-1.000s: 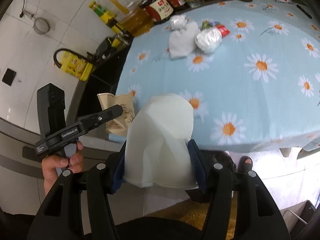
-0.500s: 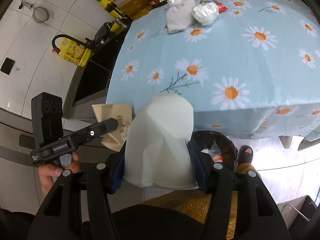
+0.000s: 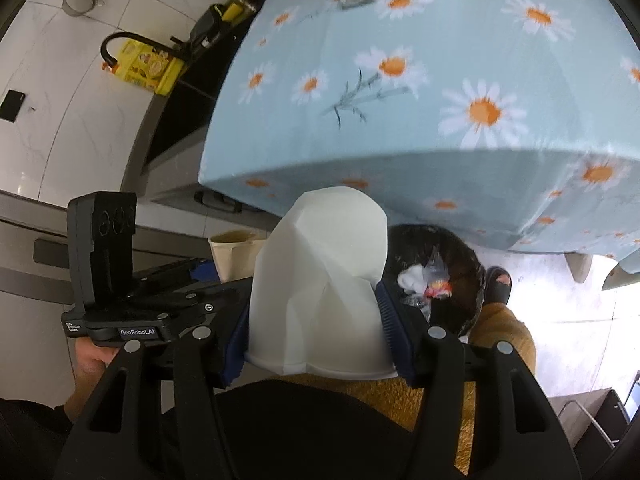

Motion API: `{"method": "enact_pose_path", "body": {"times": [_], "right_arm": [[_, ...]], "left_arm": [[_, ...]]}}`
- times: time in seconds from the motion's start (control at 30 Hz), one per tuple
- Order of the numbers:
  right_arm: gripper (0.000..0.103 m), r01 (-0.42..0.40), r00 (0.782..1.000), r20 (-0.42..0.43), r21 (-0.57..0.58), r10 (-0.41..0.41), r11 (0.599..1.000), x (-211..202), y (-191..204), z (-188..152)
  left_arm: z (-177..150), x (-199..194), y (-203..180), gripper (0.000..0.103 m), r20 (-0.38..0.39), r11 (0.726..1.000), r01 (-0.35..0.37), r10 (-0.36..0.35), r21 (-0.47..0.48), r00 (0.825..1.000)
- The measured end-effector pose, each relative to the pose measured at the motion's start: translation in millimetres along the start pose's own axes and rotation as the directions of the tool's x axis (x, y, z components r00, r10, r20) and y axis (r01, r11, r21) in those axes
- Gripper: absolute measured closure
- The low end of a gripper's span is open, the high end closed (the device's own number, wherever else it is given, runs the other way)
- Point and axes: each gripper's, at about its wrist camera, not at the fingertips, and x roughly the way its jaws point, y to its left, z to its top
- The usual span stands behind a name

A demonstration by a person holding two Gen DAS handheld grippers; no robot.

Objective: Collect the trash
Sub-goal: 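Carry both cups down to the bin and open both grippers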

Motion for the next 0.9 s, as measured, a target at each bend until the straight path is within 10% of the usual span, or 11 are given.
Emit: {"method": "enact_pose_path", "body": {"times": [0.9], "right_arm": [[0.034, 0.089, 0.974, -0.219, 0.138, -0.057, 0.986, 81.0, -65.5, -19.3]], "left_arm": [[-3.5, 97.1, 23.3, 0.041, -0.241, 0.994, -0.111, 0.102, -0.024, 0.965]]}}
